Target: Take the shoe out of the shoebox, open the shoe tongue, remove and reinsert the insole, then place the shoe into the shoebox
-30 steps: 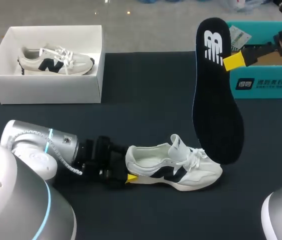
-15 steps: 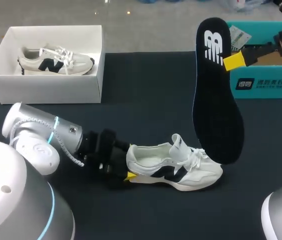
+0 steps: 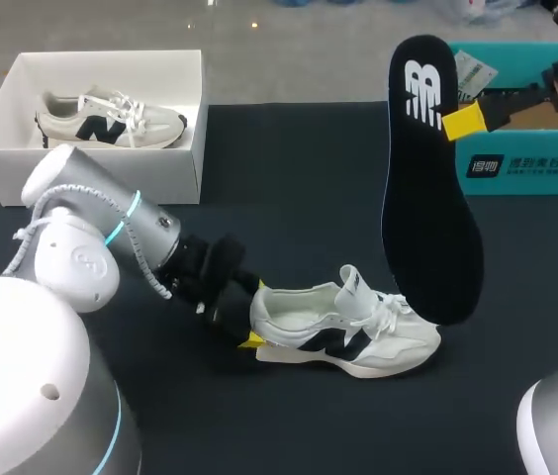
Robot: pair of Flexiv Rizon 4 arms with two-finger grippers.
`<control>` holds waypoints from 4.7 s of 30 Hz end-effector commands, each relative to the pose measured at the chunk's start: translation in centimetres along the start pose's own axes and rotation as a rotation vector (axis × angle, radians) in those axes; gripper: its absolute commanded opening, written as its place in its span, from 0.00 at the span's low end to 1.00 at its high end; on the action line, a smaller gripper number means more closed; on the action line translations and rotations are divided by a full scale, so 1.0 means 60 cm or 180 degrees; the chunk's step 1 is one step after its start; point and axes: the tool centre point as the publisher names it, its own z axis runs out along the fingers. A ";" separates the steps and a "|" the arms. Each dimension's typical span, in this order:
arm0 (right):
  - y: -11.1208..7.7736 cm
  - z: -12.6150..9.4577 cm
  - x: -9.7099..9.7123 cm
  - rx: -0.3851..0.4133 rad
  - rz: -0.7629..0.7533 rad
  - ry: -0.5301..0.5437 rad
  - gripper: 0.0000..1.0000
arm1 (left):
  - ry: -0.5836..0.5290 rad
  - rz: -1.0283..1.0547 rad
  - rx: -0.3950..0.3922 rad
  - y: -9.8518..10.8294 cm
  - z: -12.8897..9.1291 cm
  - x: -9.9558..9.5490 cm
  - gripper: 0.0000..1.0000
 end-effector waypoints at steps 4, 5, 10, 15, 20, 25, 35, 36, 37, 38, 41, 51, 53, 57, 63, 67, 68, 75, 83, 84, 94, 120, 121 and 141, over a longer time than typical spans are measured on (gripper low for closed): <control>0.005 0.002 0.000 0.0017 0.0006 0.0001 0.00 | 0.0004 0.0011 -0.1423 -0.018 -0.010 0.001 1.00; 0.005 0.002 0.000 0.0017 0.0006 0.0001 0.00 | -0.0025 0.0015 -0.1518 -0.019 -0.012 0.002 1.00; 0.005 0.002 0.000 0.0017 0.0006 0.0001 0.00 | -0.0199 0.0082 -0.1701 -0.023 -0.021 0.005 1.00; 0.005 0.002 0.000 0.0017 0.0006 0.0001 0.00 | -0.0248 0.0082 -0.1849 -0.025 -0.030 0.005 1.00; 0.005 0.002 0.000 0.0017 0.0006 0.0001 0.00 | -0.0190 0.0071 -0.2022 -0.027 -0.039 0.003 1.00; 0.005 0.002 0.000 0.0017 0.0006 0.0001 0.00 | -0.0175 0.0090 -0.2177 -0.037 -0.056 0.006 1.00; 0.005 0.002 0.000 0.0017 0.0006 0.0001 0.00 | -0.0179 0.0192 -0.2298 -0.067 -0.071 0.029 1.00; 0.005 0.002 0.000 0.0017 0.0006 0.0001 0.00 | -0.0183 0.0199 -0.2303 -0.069 -0.072 0.031 1.00; 0.005 0.002 0.000 0.0017 0.0006 0.0001 0.00 | -0.0189 0.0213 -0.2313 -0.070 -0.072 0.034 1.00; 0.005 0.002 0.000 0.0017 0.0006 0.0001 0.00 | -0.0193 0.0221 -0.2318 -0.071 -0.072 0.036 1.00; 0.005 0.002 0.000 0.0017 0.0006 0.0001 0.00 | -0.0219 0.0207 -0.2330 -0.069 -0.072 0.039 1.00; 0.005 0.002 0.000 0.0017 0.0006 0.0001 0.00 | -0.0269 0.0136 -0.2291 -0.066 -0.076 0.037 1.00; 0.005 0.002 0.000 0.0017 0.0006 0.0001 0.00 | -0.0311 0.0101 -0.2239 -0.066 -0.077 0.037 1.00; 0.005 0.002 0.000 0.0017 0.0006 0.0001 0.00 | -0.0311 0.0101 -0.2239 -0.066 -0.077 0.037 1.00; 0.005 0.002 0.000 0.0017 0.0006 0.0001 0.00 | -0.0311 0.0101 -0.2239 -0.066 -0.077 0.037 1.00; 0.005 0.002 0.000 0.0017 0.0006 0.0001 0.00 | -0.0311 0.0101 -0.2239 -0.066 -0.077 0.037 1.00; 0.005 0.002 0.000 0.0017 0.0006 0.0001 0.00 | -0.0311 0.0101 -0.2239 -0.066 -0.077 0.037 1.00; 0.005 0.002 0.000 0.0017 0.0006 0.0001 0.00 | -0.0311 0.0101 -0.2239 -0.066 -0.077 0.037 1.00; 0.005 0.002 0.000 0.0017 0.0006 0.0001 0.00 | -0.0279 0.0215 -0.2282 -0.081 -0.074 0.039 1.00; 0.005 0.002 0.000 0.0017 0.0006 0.0001 0.00 | -0.0276 0.0260 -0.2326 -0.086 -0.073 0.038 1.00; 0.005 0.002 0.000 0.0017 0.0006 0.0001 0.00 | -0.0382 0.0205 -0.2305 -0.106 -0.057 -0.006 1.00; 0.005 0.002 0.000 0.0017 0.0006 0.0001 0.00 | -0.0263 0.0296 -0.2093 -0.126 0.029 -0.094 1.00; 0.005 0.002 0.000 0.0017 0.0006 0.0001 0.00 | -0.0259 0.0299 -0.2087 -0.127 0.032 -0.095 1.00; 0.005 0.002 0.000 0.0017 0.0006 0.0001 0.00 | -0.0043 0.0528 -0.2023 -0.156 0.081 -0.101 0.58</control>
